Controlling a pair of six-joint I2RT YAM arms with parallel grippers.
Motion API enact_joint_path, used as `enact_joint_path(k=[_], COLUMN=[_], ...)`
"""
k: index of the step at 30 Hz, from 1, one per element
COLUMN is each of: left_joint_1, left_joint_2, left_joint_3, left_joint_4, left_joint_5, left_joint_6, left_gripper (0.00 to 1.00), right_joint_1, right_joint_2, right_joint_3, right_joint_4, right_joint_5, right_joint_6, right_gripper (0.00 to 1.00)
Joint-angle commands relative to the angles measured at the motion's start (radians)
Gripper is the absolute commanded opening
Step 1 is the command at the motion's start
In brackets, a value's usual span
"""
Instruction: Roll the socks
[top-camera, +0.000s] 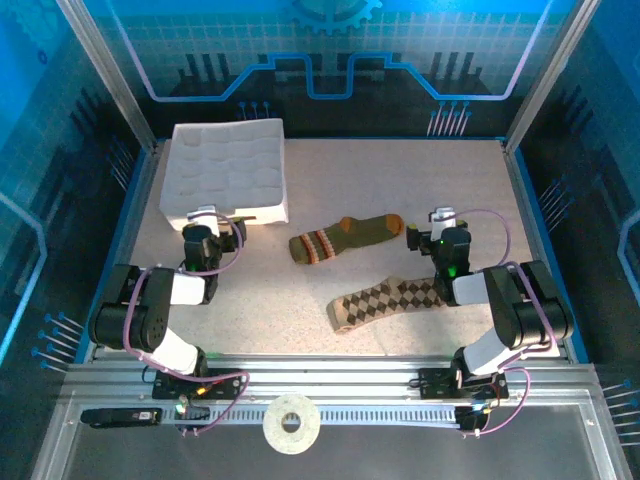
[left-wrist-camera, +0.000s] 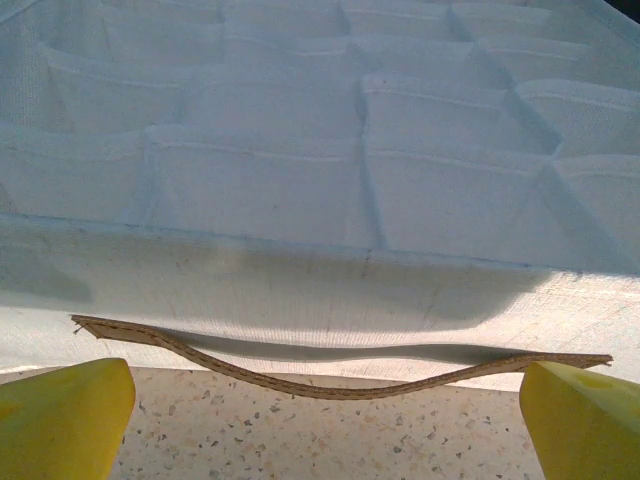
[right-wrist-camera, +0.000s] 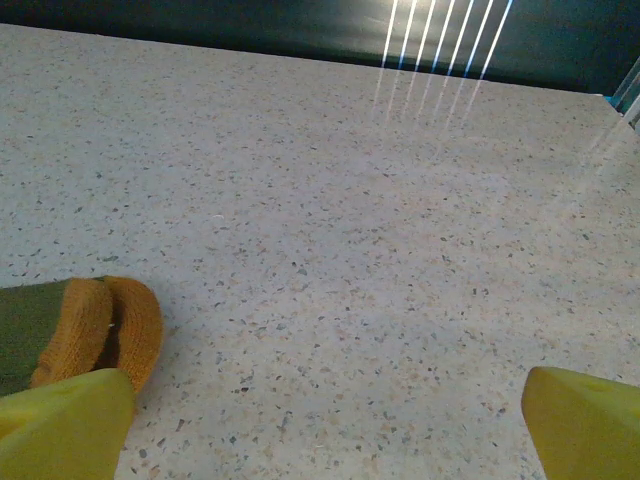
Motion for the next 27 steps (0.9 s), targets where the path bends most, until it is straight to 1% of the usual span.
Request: enact_joint_path(k=[1,21,23,24,25,26,27], left_joint_1=[-0.003,-0.003,-0.003,-0.003,-0.015,-0.042,-0.079], left_joint_2=[0.002,0.002,0.0,-0.007,-0.038,-0.087,-0.153], left_joint_3=[-0.006,-0.005,-0.008,-0.021,-0.036,-0.039,-0.03], left_joint_4=[0.031,0.029,0.035,0.06,0.064,0.031,-0.037], left_joint_5=[-0.013,-0.014,-0.014,-0.012,-0.042,-0.11,-0.186], left_joint_6=[0.019,0.018,0.018,0.019,0.03,0.041,0.062], left_gripper=[0.99,0.99,0.99,1.0,0.99,0.99,0.99], right_joint_1=[-0.019,-0.019,-0.018,-0.01,-0.001,0.048,0.12], right_joint_2=[-0.015,-0.016,-0.029,-0.062,-0.093,-0.144,-0.221], right_joint_3=[0.016,0.018,0.002,-0.012,-0.03,-0.029,-0.004], right_joint_4=[0.008,0.002,0.03,0.026,0.045,0.012,-0.058], right_joint_5=[-0.017,-0.021,-0.013,0.028,0.039,0.165,0.323], right_joint_6=[0.001,0.002,0.0,0.002,-0.008,-0.028,-0.074], right_gripper=[1.0,1.0,1.0,1.0,1.0,1.0,1.0])
